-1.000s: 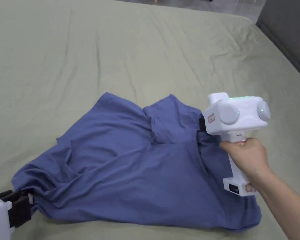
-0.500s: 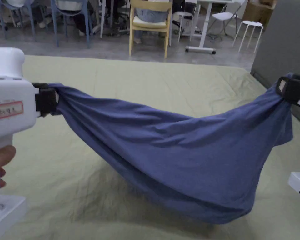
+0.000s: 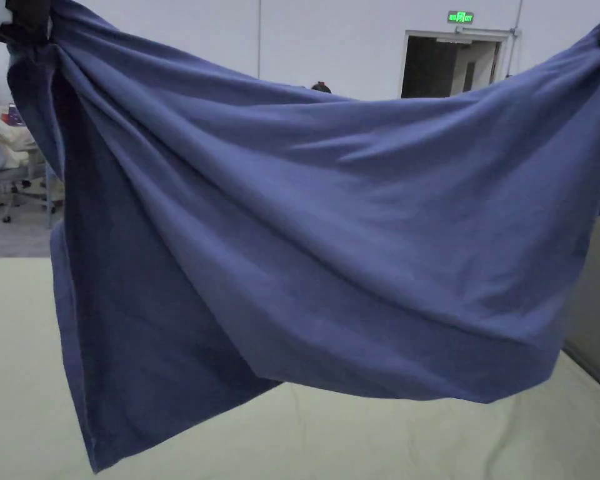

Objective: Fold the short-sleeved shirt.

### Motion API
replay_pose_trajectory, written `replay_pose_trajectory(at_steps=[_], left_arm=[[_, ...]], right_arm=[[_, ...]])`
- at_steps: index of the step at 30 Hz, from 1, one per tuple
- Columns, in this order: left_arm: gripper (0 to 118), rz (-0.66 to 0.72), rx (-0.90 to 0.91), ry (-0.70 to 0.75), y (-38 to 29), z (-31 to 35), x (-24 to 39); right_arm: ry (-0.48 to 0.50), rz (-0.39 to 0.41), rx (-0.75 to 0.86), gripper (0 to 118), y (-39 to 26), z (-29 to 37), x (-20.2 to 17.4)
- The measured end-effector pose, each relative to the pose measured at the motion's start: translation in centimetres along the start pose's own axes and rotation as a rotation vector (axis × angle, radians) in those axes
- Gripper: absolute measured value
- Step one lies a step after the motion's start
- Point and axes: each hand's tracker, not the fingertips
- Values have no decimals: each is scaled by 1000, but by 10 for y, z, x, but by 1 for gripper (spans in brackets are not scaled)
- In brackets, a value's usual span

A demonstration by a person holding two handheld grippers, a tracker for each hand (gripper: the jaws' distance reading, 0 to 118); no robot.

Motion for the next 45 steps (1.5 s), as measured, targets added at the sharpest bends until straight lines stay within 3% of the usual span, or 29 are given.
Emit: replay_pose_trajectory(at_steps=[6,13,16,21,26,30,36,42,45], left_arm=[[0,72,-28,25,34,-45,-28],[0,56,-113,174,63,-143,-39],[0,68,-133,177,57,-192,-37],[0,-39,-124,232,-12,-260,-12],[1,-76,-284,154,-155,-301,22],[1,70,-450,47,-288,-351,42],[1,211,-708,-86,-454,-320,74],[0,173,-739,-113,-507,-236,85],[1,237,-734,-118,-513,-186,83]], right_arm=[[-2,20,-58,4,34,-48,-27],[-128,16,-230,4,45,-179,-15],[-121,7,-225,4,32,-221,-16],[-102,81,-278,4,-43,-296,-11],[-129,48,-417,4,-184,-331,2],[-148,-10,-557,4,-316,-324,21],[-194,-62,-762,4,-496,-267,61],[-203,-93,-780,4,-546,-153,81],[-213,-114,-765,4,-547,-92,84]])
